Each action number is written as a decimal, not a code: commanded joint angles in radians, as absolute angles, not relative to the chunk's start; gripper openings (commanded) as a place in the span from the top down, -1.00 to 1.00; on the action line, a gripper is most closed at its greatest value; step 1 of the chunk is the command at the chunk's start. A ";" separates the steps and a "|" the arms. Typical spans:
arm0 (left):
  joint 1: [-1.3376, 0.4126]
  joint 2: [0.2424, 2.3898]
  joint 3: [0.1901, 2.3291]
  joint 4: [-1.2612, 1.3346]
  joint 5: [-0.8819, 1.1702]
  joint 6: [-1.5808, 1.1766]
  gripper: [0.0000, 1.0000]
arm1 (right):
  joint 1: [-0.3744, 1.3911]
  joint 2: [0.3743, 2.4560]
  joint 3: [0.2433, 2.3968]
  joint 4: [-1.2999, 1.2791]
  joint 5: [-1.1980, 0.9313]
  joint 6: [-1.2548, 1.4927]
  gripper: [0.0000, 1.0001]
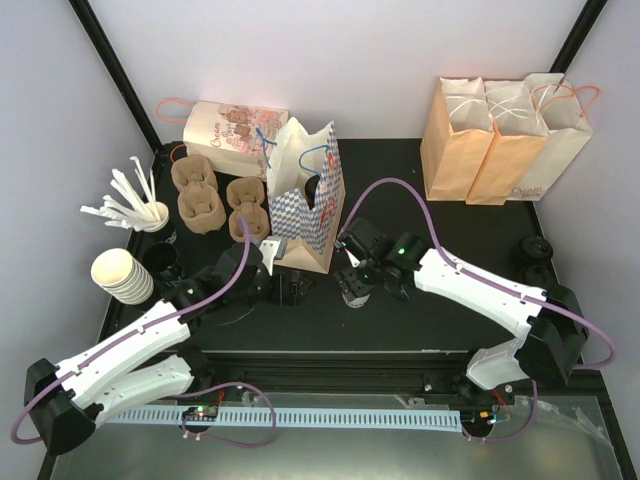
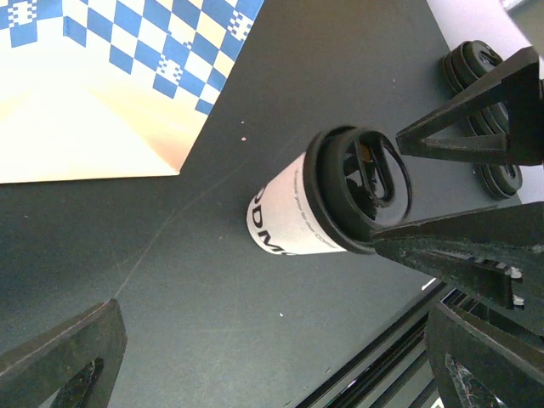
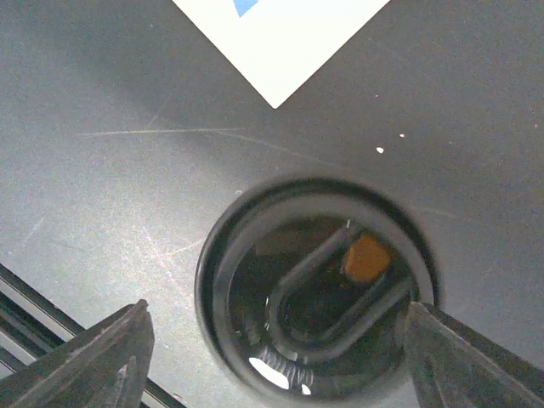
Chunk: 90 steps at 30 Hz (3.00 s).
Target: Pack the takeout coffee
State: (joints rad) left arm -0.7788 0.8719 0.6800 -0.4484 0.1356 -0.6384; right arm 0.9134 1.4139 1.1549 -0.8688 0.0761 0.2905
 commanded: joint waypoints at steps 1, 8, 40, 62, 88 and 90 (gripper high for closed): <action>-0.772 0.870 0.711 -0.453 0.138 -0.626 -0.97 | 0.912 1.437 1.151 -0.842 0.062 0.294 -0.64; -0.772 0.867 0.711 -0.459 0.135 -0.627 -0.98 | 0.912 1.452 1.152 -0.869 0.100 0.296 -0.73; -0.771 0.865 0.725 -0.461 0.131 -0.629 -0.98 | 0.912 1.461 1.134 -0.868 0.124 0.330 -0.78; -0.770 0.867 0.722 -0.466 0.123 -0.630 -0.98 | 0.913 1.496 1.182 -0.919 0.134 0.310 -0.43; -0.320 1.156 1.323 -0.766 0.205 -0.345 -0.97 | 0.913 1.237 1.621 -1.017 0.243 0.178 -0.18; -0.311 1.231 1.391 -0.774 0.222 -0.334 -0.97 | 0.913 1.216 1.624 -0.999 0.248 0.166 -0.18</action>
